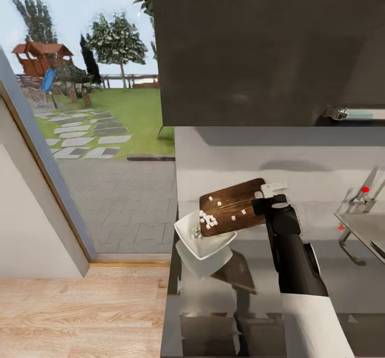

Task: In the kitchen, take the Vidalia onion out of the sink, dice it on the chopping board with the paring knife, put the diced onion into the bowl on the countertop, then place both the paring knife and the chopping board into the sink.

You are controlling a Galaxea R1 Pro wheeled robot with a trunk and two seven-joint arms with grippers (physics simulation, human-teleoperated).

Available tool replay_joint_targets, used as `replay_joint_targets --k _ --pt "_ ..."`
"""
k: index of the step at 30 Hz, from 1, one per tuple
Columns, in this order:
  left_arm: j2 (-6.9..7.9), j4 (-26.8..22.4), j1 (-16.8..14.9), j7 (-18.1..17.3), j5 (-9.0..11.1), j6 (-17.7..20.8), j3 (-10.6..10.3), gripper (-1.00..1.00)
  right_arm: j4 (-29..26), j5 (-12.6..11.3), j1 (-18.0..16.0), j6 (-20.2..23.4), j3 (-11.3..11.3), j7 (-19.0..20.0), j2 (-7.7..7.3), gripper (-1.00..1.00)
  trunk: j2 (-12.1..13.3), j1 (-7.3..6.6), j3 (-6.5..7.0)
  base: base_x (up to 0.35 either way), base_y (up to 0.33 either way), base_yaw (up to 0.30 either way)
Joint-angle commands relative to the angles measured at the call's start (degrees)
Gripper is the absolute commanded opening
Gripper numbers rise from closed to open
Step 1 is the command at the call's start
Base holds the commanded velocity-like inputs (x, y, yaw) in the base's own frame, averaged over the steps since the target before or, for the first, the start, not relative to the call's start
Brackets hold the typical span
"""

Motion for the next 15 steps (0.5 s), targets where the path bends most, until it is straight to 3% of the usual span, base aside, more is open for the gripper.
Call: replay_joint_targets --k 1,15 --pt "0.06 -0.1 0.0 0.4 0.5 0.1 -0.5 1.0 -0.1 1.0 -0.1 0.2 0.3 0.4 0.05 -1.0 -0.1 0.04 -0.13 0.0 0.0 0.0" --pt "0.12 -0.1 0.0 0.4 0.5 0.1 -0.4 1.0 -0.1 1.1 -0.1 0.3 0.9 0.1 0.06 -1.0 -0.1 0.04 -0.13 0.0 0.0 0.0"
